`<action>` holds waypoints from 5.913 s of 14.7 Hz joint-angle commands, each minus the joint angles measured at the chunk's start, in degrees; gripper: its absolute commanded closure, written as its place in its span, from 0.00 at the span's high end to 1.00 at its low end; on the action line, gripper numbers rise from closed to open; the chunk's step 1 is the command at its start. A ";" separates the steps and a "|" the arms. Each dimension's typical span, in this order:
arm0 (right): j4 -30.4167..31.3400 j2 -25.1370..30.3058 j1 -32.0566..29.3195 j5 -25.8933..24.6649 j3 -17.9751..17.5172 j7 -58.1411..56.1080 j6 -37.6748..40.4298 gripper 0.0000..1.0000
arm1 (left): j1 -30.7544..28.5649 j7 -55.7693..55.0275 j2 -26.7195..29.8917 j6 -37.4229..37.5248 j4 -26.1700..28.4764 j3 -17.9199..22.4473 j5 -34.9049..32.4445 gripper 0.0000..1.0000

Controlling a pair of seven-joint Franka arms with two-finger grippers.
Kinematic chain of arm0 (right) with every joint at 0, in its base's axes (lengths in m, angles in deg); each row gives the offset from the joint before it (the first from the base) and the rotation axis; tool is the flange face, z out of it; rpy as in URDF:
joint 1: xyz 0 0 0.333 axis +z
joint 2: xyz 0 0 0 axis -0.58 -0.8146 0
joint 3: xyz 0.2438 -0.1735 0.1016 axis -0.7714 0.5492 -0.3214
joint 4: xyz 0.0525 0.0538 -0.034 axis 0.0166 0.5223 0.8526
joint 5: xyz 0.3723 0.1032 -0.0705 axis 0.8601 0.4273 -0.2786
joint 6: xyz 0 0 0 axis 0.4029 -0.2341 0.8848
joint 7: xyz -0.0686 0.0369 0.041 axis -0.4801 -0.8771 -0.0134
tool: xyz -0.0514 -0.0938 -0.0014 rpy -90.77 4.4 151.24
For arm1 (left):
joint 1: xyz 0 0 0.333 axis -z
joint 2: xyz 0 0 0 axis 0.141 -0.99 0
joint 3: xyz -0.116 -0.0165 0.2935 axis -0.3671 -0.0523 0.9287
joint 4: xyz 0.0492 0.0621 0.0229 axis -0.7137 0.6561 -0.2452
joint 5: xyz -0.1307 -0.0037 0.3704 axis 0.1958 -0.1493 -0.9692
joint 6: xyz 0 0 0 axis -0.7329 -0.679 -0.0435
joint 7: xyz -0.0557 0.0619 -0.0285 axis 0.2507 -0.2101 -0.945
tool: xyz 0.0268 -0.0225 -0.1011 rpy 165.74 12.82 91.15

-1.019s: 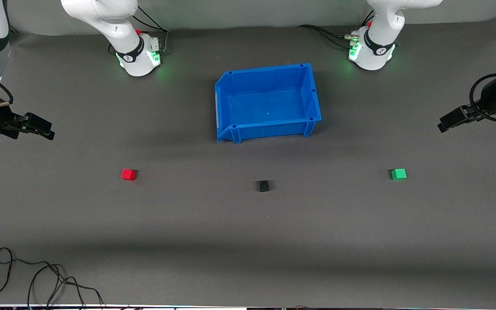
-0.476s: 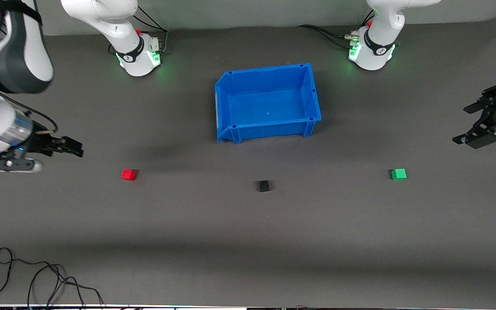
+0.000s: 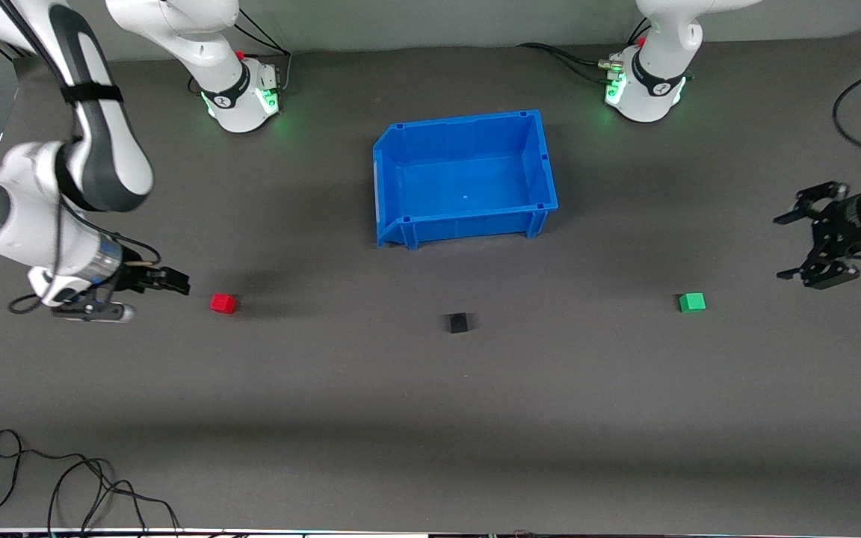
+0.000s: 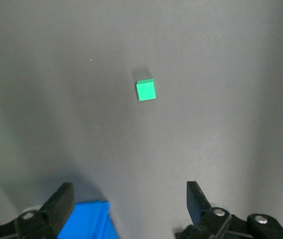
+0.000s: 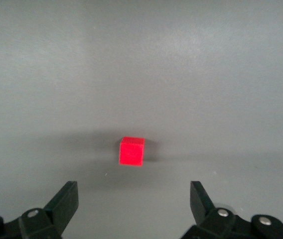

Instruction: Attach green and red cubes to black cube

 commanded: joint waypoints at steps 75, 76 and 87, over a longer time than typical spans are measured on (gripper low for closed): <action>-54.65 -49.14 38.11 1.43 -0.18 126.48 -2.93 0.00 | 44.33 -26.23 -37.49 -49.85 -10.03 -1.09 23.37 0.25; -54.65 -49.15 38.11 1.43 -0.18 126.47 -2.93 0.00 | 44.34 -26.31 -37.57 -49.85 -10.12 -1.09 23.37 0.25; -54.74 -49.76 37.76 1.43 0.09 122.98 -3.37 0.00 | 44.87 -28.51 -39.16 -49.85 -12.40 -0.65 23.29 0.25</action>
